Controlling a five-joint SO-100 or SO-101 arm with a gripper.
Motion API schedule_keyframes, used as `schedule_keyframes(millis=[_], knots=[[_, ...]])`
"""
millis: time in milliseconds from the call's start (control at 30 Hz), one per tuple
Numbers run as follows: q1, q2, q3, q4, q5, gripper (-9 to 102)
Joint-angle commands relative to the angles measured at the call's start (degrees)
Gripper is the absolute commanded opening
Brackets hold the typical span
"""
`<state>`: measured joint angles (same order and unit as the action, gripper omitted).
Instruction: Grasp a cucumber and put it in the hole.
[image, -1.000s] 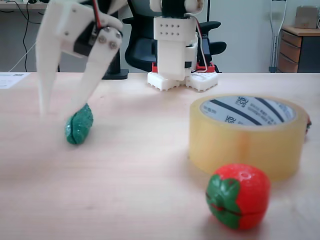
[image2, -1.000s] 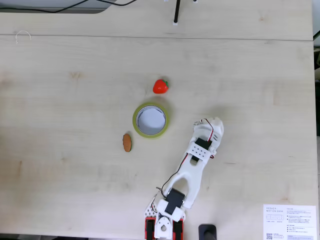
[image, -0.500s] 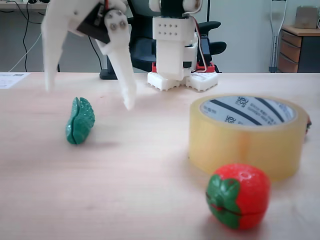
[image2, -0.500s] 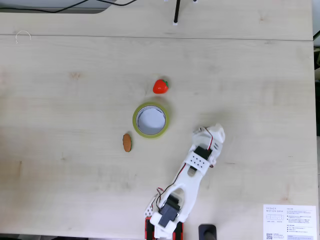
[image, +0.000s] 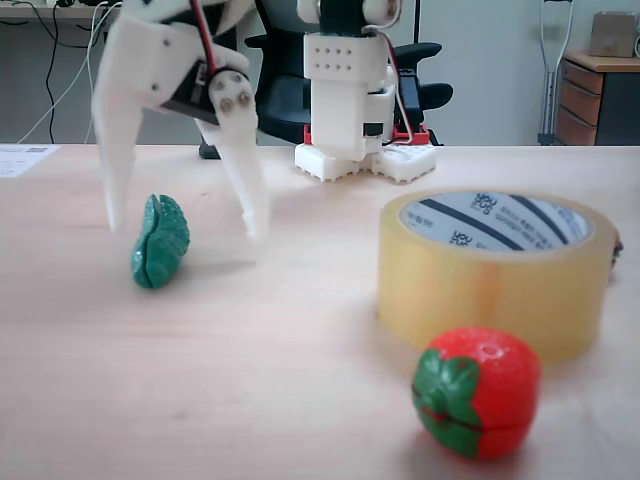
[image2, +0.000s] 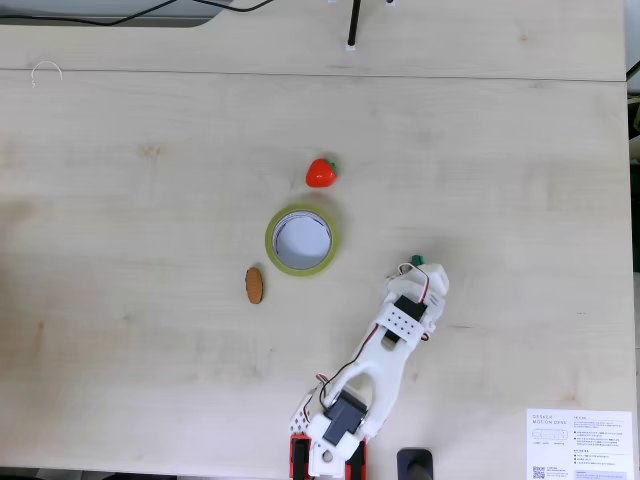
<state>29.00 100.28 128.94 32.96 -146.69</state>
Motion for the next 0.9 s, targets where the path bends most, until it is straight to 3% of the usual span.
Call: schedule_keyframes(millis=[0,867], knots=[[0.44,-0.18,-0.97,0.62,-0.26,35],[2.02,-7.38,-1.67,12.3,0.44,5]])
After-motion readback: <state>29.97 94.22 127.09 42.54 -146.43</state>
